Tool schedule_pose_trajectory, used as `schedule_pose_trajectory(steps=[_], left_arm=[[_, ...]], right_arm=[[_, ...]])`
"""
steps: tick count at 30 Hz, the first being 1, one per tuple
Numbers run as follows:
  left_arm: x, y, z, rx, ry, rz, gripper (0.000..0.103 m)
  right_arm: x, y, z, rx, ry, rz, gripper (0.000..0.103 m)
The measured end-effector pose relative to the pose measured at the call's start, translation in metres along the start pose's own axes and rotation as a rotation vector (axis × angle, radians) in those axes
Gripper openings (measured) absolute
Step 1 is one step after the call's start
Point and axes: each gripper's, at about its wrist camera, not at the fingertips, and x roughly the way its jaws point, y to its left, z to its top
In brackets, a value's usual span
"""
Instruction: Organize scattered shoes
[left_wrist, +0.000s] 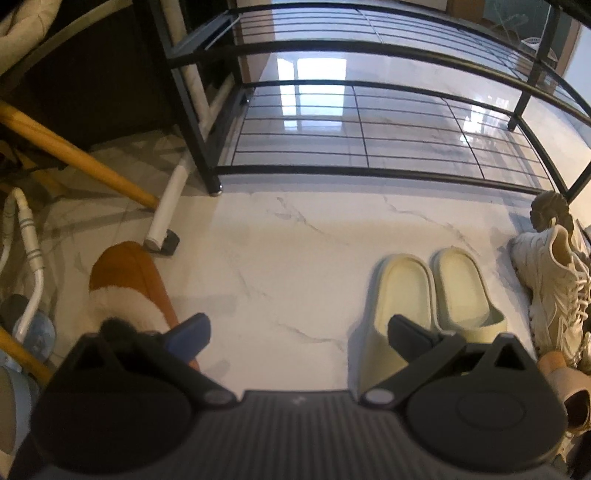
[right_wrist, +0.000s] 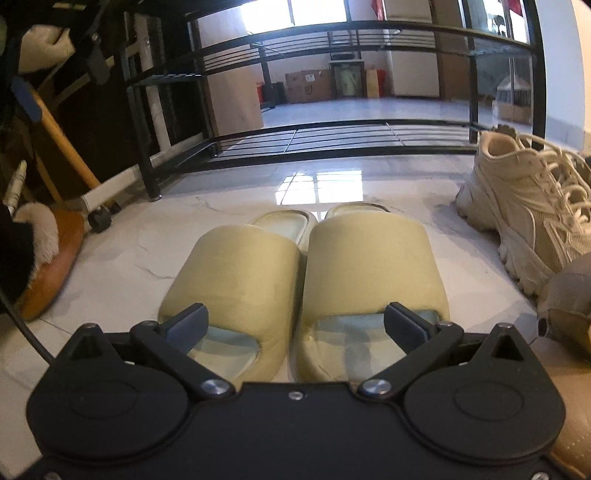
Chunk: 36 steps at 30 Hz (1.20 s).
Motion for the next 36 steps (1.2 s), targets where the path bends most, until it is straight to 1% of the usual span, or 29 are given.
schedule_pose_trajectory(steps=[2, 5, 13, 20, 29, 36], left_arm=[[0.002, 0.0, 0.0, -0.004, 0.011, -0.008, 0.102], [0.005, 0.0, 0.001, -0.007, 0.025, -0.019, 0.102], [0.014, -0.002, 0.0, -0.012, 0.06, -0.03, 0.102], [0.017, -0.001, -0.001, -0.02, 0.077, -0.029, 0.102], [0.017, 0.003, 0.0, -0.035, 0.075, -0.037, 0.102], [0.016, 0.006, 0.002, -0.048, 0.075, -0.05, 0.102]], right_arm=[[0.006, -0.003, -0.003, 0.022, 0.039, 0.005, 0.103], [0.009, -0.005, -0.008, 0.031, 0.052, -0.004, 0.103], [0.011, -0.002, -0.011, 0.005, 0.044, -0.02, 0.103], [0.015, 0.005, -0.012, -0.033, 0.062, -0.046, 0.103], [0.016, 0.009, -0.012, -0.055, 0.071, -0.066, 0.103], [0.02, 0.005, -0.001, -0.047, 0.061, -0.016, 0.103]])
